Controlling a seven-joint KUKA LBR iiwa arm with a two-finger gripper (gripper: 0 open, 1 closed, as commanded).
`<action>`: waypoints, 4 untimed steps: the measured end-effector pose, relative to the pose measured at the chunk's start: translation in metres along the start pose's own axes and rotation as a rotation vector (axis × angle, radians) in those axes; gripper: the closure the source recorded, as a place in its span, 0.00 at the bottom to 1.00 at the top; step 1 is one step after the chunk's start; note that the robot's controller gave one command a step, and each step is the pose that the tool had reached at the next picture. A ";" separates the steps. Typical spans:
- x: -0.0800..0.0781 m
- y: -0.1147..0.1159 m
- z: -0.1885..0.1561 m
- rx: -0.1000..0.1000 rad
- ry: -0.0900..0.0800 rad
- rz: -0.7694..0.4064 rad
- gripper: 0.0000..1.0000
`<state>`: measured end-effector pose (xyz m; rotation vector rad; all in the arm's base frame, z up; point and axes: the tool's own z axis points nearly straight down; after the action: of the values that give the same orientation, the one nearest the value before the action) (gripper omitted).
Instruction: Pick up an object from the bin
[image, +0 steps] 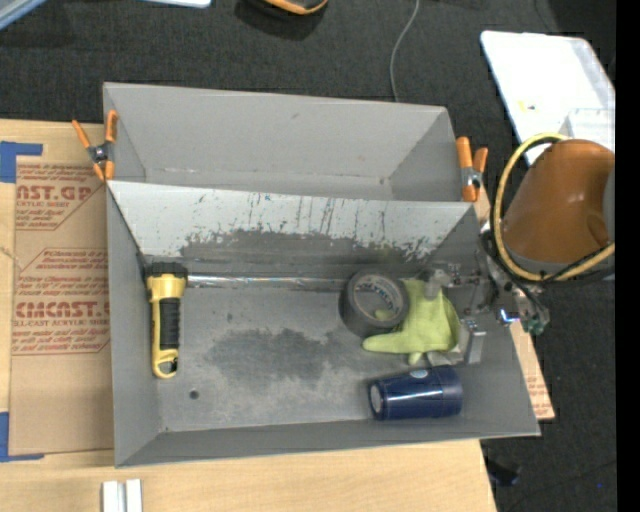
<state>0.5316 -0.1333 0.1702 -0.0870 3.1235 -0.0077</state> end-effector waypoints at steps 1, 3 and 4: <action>0.015 0.021 -0.035 -0.007 0.018 -0.023 0.00; 0.012 -0.006 0.045 -0.005 0.008 0.180 0.00; -0.015 -0.009 0.060 -0.003 0.008 0.172 0.00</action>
Offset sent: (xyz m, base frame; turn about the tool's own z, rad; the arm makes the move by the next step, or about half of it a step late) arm -0.0045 -0.0196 -0.0967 -0.0288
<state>0.5483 -0.1418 0.1103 0.1818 3.1274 -0.0010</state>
